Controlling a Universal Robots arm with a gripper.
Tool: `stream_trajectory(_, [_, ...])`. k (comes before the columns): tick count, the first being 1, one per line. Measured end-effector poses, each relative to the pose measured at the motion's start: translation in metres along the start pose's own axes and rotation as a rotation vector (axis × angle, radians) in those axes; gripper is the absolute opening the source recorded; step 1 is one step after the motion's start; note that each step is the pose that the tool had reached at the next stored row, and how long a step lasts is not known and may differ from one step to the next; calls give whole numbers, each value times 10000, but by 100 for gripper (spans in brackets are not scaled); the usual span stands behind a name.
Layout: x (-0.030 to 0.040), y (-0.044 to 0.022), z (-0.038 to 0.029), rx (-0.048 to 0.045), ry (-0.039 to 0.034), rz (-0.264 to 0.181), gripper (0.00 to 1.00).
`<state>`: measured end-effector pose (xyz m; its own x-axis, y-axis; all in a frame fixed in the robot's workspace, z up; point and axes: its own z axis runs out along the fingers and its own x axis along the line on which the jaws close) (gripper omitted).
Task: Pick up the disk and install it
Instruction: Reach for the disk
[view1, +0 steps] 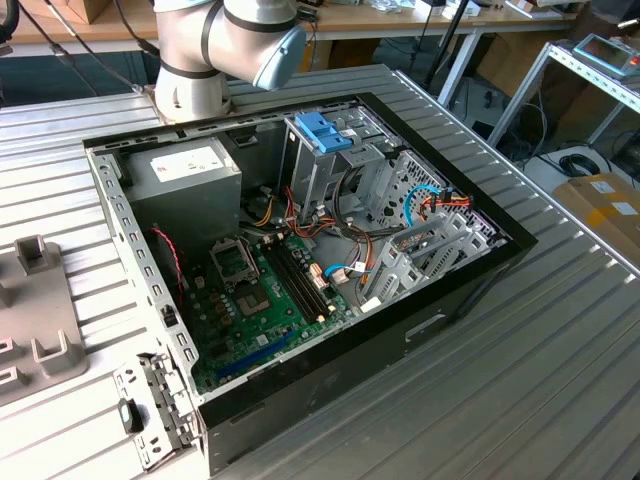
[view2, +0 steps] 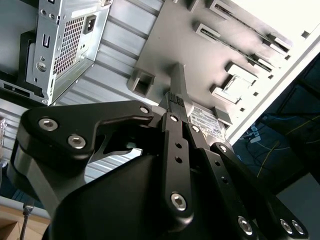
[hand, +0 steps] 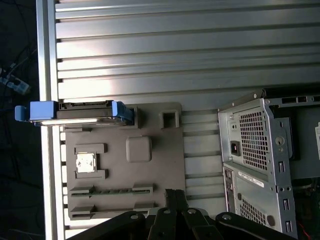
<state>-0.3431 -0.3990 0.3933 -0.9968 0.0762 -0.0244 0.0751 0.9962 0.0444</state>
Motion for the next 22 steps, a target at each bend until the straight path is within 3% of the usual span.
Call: stream_trajectory(22, [62, -5, -1, 0, 0, 0, 10])
